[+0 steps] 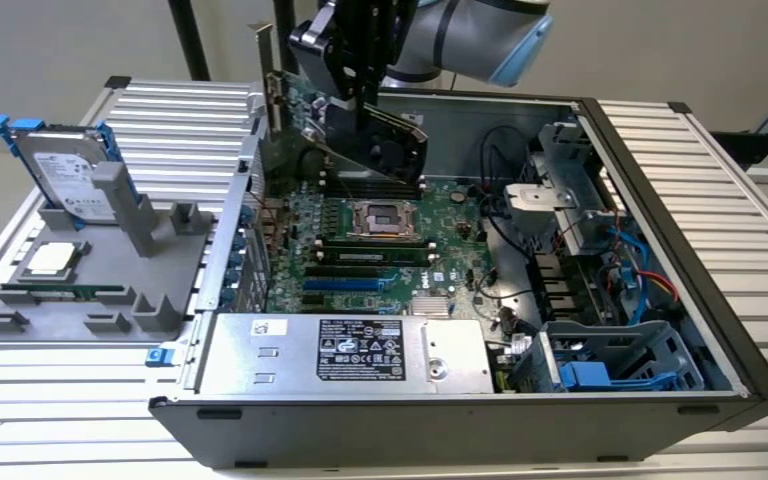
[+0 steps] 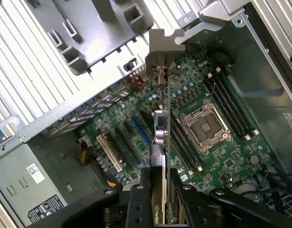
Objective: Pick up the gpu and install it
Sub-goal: 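Insert the gpu into the slot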
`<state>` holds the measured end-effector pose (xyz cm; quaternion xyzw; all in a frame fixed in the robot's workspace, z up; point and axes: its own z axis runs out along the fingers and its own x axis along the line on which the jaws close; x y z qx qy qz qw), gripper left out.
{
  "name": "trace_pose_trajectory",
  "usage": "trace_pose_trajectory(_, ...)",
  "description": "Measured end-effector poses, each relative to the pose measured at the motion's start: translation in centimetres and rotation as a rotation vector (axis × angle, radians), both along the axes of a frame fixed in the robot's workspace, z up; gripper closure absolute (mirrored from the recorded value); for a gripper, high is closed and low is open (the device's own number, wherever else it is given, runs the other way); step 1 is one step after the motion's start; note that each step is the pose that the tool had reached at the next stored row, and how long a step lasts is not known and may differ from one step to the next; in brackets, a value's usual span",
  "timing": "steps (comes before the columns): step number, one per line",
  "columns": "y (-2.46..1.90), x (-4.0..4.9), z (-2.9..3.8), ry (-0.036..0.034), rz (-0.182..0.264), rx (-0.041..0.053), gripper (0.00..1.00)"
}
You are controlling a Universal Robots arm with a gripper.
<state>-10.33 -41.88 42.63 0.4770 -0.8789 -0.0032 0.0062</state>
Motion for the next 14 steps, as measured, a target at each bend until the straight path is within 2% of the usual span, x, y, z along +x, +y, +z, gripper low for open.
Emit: trace_pose_trajectory(14,0.00,0.00,0.02,0.0000,0.090,-0.0012,1.00)
